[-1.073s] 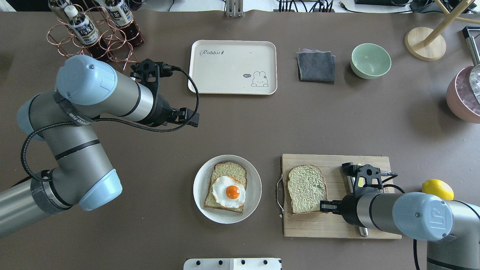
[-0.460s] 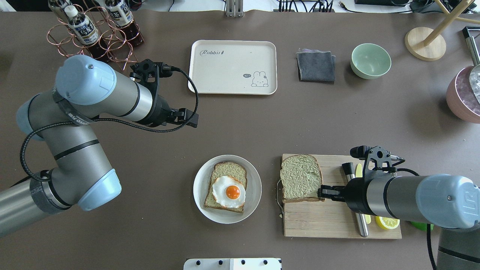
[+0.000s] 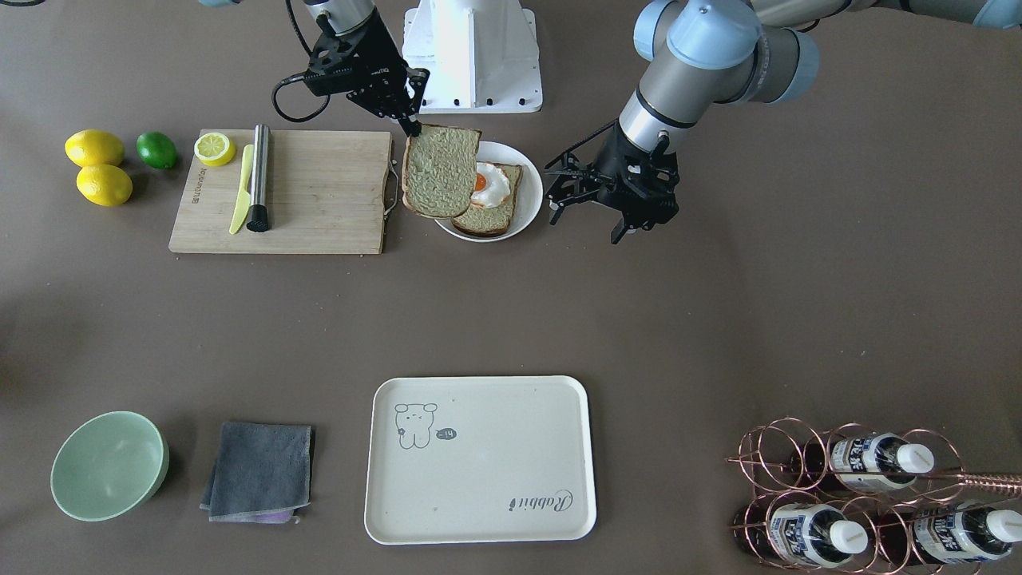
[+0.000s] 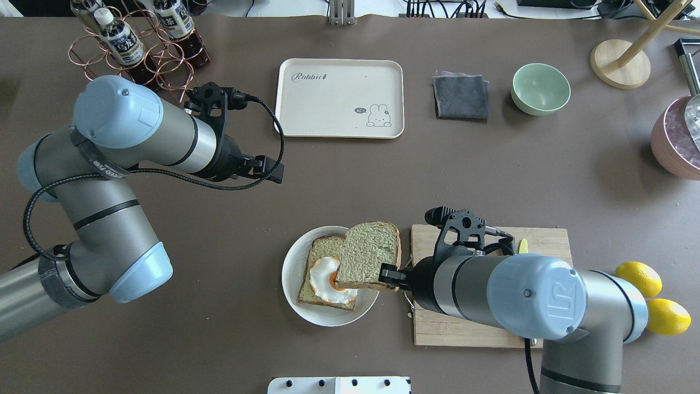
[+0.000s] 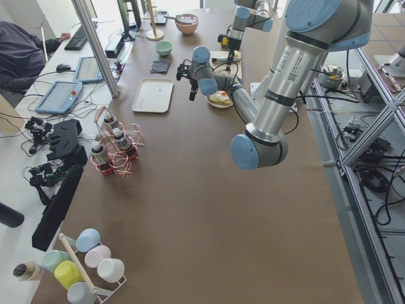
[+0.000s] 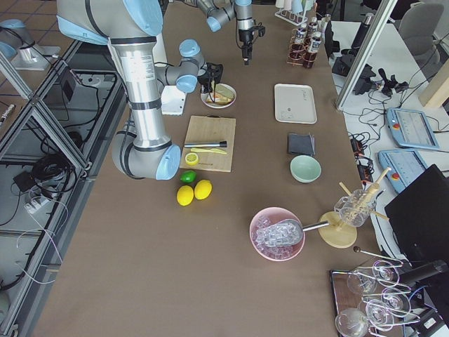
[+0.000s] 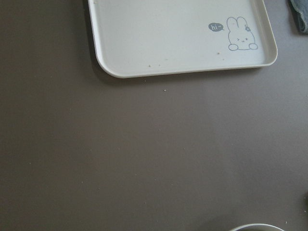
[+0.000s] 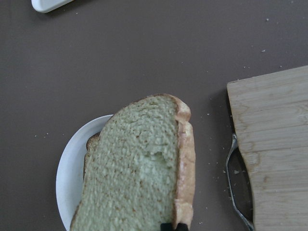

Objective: Make sandwich and place on tray
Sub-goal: 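Lift the bread slice with the right gripper and carry it over the egg toast, then lower the bread slice onto the egg toast and release it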

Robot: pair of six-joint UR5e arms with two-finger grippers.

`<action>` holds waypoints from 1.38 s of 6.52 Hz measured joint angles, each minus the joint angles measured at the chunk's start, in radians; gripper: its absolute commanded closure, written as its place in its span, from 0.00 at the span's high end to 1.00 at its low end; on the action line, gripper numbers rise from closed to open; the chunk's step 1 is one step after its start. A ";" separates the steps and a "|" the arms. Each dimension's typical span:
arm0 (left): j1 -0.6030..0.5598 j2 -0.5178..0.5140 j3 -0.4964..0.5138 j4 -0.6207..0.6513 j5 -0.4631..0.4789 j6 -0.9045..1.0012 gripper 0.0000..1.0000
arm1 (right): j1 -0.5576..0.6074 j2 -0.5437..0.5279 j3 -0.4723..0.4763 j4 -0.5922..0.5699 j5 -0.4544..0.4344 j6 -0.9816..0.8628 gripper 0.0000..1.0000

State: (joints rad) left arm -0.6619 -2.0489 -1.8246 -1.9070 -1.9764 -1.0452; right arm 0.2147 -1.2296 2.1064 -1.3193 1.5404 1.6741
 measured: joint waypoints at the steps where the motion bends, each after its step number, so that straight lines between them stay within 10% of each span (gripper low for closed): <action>1: 0.000 0.001 0.000 -0.001 -0.001 0.001 0.98 | -0.027 0.035 -0.033 -0.003 -0.038 0.029 0.00; 9: 0.001 0.003 -0.007 -0.001 -0.001 0.001 0.98 | -0.079 0.140 -0.152 -0.018 -0.132 0.053 0.00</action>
State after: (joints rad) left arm -0.6608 -2.0463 -1.8313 -1.9083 -1.9773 -1.0446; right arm 0.1355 -1.0900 1.9548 -1.3369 1.4088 1.7275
